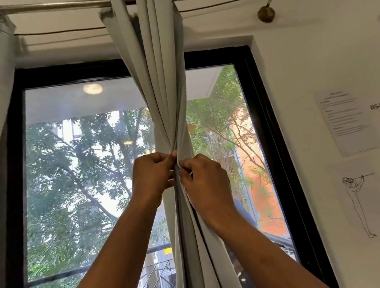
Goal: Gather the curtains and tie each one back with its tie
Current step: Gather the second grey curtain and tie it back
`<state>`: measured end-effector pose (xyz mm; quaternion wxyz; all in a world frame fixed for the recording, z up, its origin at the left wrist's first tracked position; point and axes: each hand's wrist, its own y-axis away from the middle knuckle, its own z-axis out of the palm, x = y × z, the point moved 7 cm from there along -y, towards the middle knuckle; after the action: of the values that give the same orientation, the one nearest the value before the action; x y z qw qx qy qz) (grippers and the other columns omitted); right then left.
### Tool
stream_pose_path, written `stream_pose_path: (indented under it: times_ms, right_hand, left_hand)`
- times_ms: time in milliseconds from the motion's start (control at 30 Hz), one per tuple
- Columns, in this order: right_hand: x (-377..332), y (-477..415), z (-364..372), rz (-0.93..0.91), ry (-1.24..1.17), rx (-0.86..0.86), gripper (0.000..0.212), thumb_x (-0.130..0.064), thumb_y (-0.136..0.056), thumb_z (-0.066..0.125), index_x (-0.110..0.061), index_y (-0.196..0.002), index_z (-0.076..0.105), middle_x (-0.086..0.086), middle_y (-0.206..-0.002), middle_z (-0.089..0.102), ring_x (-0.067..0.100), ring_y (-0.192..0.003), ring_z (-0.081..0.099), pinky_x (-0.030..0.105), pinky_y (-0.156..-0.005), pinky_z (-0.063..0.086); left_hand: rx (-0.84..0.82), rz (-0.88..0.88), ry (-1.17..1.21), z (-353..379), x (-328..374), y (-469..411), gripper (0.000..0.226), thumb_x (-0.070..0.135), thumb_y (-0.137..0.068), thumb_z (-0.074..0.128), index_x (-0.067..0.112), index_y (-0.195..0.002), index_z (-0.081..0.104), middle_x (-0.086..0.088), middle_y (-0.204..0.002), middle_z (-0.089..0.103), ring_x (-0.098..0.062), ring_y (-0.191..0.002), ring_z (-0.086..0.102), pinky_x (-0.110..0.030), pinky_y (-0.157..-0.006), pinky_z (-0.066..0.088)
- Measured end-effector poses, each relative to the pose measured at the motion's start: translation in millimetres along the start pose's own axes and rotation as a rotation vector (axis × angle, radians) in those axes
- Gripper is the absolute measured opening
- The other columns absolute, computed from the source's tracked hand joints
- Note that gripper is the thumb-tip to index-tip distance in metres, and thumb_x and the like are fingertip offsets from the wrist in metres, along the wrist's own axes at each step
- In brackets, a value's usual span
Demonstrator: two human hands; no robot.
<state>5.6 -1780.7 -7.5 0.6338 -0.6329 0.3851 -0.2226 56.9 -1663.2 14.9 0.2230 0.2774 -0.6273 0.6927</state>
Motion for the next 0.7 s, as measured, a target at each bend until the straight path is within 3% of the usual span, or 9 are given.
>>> stream_pose_path:
  times_ms: [167, 233, 333, 400, 467, 567, 633, 700]
  right_hand:
    - [0, 0, 8, -0.025, -0.074, -0.074, 0.023, -0.021, -0.095, 0.051, -0.015, -0.104, 0.071, 0.007, -0.091, 0.061, 0.022, -0.081, 0.060, 0.034, -0.073, 0.049]
    - [7, 0, 15, -0.018, -0.187, -0.175, 0.021, -0.020, -0.093, 0.054, -0.015, -0.098, 0.074, 0.008, -0.087, 0.063, 0.022, -0.080, 0.061, 0.032, -0.071, 0.048]
    - [40, -4, 27, 0.293, -0.751, -0.362, 0.014, -0.022, -0.089, 0.062, -0.018, -0.092, 0.076, 0.002, -0.080, 0.071, 0.018, -0.077, 0.066, 0.029, -0.070, 0.053]
    - [78, -15, 34, 0.495, -0.855, -0.233, 0.014, -0.020, -0.088, 0.064, -0.014, -0.094, 0.075, 0.002, -0.084, 0.072, 0.019, -0.082, 0.064, 0.030, -0.073, 0.052]
    - [112, -29, 46, 0.593, -0.692, -0.119, 0.029, -0.019, -0.088, 0.063, -0.009, -0.115, 0.065, 0.008, -0.112, 0.066, 0.023, -0.103, 0.060, 0.037, -0.091, 0.048]
    - [126, -39, 88, 0.656, -0.622, -0.367, 0.072, -0.030, -0.085, 0.068, -0.009, -0.144, 0.034, 0.012, -0.145, 0.040, 0.027, -0.130, 0.042, 0.040, -0.104, 0.036]
    - [123, -37, 116, 0.703, -0.681, -0.554, 0.088, -0.038, -0.080, 0.072, -0.013, -0.148, 0.023, 0.010, -0.150, 0.033, 0.027, -0.134, 0.036, 0.041, -0.103, 0.034]
    - [120, -32, 135, 0.735, -0.709, -0.664, 0.085, -0.040, -0.078, 0.073, -0.012, -0.146, 0.029, 0.008, -0.139, 0.046, 0.025, -0.124, 0.047, 0.042, -0.097, 0.043]
  left_hand:
    - [-0.007, -0.008, 0.012, -5, -7, 1, 0.031, 0.032, -0.079, 0.077, 0.002, -0.074, 0.070, -0.008, -0.064, 0.071, -0.017, -0.055, 0.069, -0.022, -0.048, 0.051]
    - [0.000, 0.018, -0.048, -8, -6, -3, 0.021, 0.023, -0.077, 0.080, 0.006, -0.070, 0.069, -0.010, -0.065, 0.069, -0.020, -0.056, 0.066, -0.025, -0.051, 0.051]
    - [0.009, 0.013, -0.101, -16, -6, -13, 0.017, 0.010, -0.079, 0.077, 0.008, -0.066, 0.066, -0.009, -0.062, 0.067, -0.020, -0.052, 0.063, -0.023, -0.048, 0.050]
    - [0.004, 0.022, -0.134, -24, -5, -18, 0.016, 0.009, -0.078, 0.077, 0.006, -0.067, 0.066, -0.008, -0.061, 0.068, -0.018, -0.050, 0.064, -0.021, -0.045, 0.050]
    - [0.003, 0.044, -0.194, -33, -4, -22, 0.017, 0.011, -0.077, 0.078, -0.001, -0.070, 0.067, -0.012, -0.065, 0.069, -0.020, -0.054, 0.065, -0.021, -0.047, 0.051]
    - [0.037, 0.090, -0.309, -46, -1, -26, 0.023, 0.015, -0.075, 0.081, -0.004, -0.073, 0.068, -0.020, -0.075, 0.071, -0.030, -0.066, 0.069, -0.032, -0.060, 0.058]
    - [0.063, 0.114, -0.374, -52, 1, -26, 0.021, 0.018, -0.074, 0.082, 0.001, -0.071, 0.070, -0.020, -0.075, 0.071, -0.033, -0.071, 0.071, -0.041, -0.069, 0.061]
    - [0.074, 0.131, -0.418, -54, 2, -25, 0.021, 0.019, -0.074, 0.082, 0.004, -0.071, 0.070, -0.019, -0.075, 0.071, -0.032, -0.070, 0.071, -0.045, -0.070, 0.061]
